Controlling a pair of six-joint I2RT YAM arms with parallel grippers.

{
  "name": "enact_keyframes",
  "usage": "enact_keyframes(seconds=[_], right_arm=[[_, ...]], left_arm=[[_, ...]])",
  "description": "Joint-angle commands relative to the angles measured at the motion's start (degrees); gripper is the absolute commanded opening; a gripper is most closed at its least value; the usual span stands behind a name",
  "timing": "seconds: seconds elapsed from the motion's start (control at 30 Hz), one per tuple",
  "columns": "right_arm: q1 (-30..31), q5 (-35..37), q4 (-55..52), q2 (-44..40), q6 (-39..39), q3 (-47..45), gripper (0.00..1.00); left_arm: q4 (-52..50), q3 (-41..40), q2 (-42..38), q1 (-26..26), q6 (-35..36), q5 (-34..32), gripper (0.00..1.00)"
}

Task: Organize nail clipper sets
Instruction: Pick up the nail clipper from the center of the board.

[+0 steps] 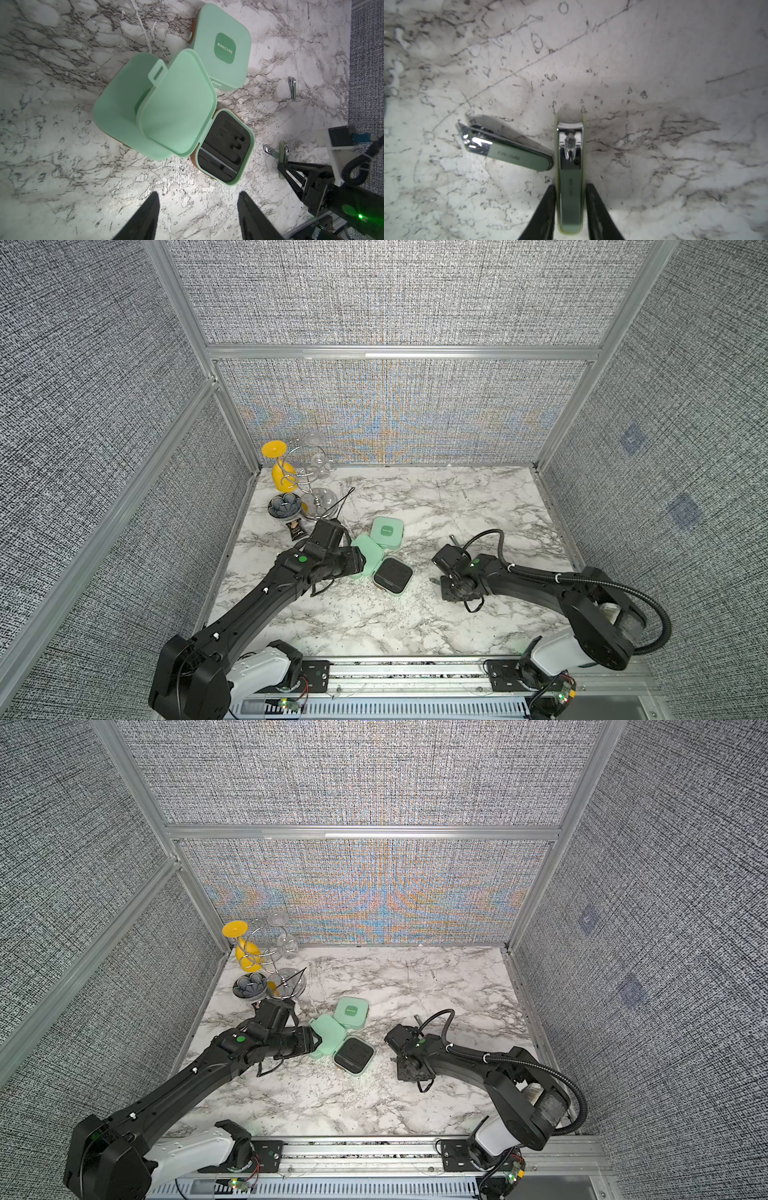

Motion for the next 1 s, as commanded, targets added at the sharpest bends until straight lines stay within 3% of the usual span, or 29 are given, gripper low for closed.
enact_keyframes(seconds=[0.0,0.23,0.4,0.5,0.7,0.8,0.97], right_arm=[[-0.3,-1.2,0.7,0.5,-0.4,-0.2,0.26],[-0.5,-0.5,-1.3,0.1,-0.5,0.1,0.12],[-0.8,1.4,-5.7,-4.8,-4.0,2.4,0.09],[-0.8,0.3,-6.1,-8.0,-11.2,4.8,0.07],[0.8,-8.9,-2.3,-10.1,-32.2,10.4,0.07],[1.7,-12.3,-0.6,-8.6,-41.5,14.2,0.07],[3.6,-13.2,-0.4,-0.4,-48.4,22.3,0.08]], left_arm=[[0.8,0.3,0.2,-0.2,-0.2,-0.2,0.62],[0.9,0.4,0.6,-0.3,-0.3,-0.1,0.62],[1.0,0.4,0.4,-0.4,-0.4,0.2,0.62],[1.1,0.0,0.0,-0.4,-0.5,0.2,0.6],[1.9,-1.2,-1.0,-0.5,-1.1,-0.5,0.58],[2.0,-1.7,-1.1,-0.5,-1.4,-1.0,0.58],[2.0,-2.5,-2.0,-0.5,-2.1,-1.9,0.58]])
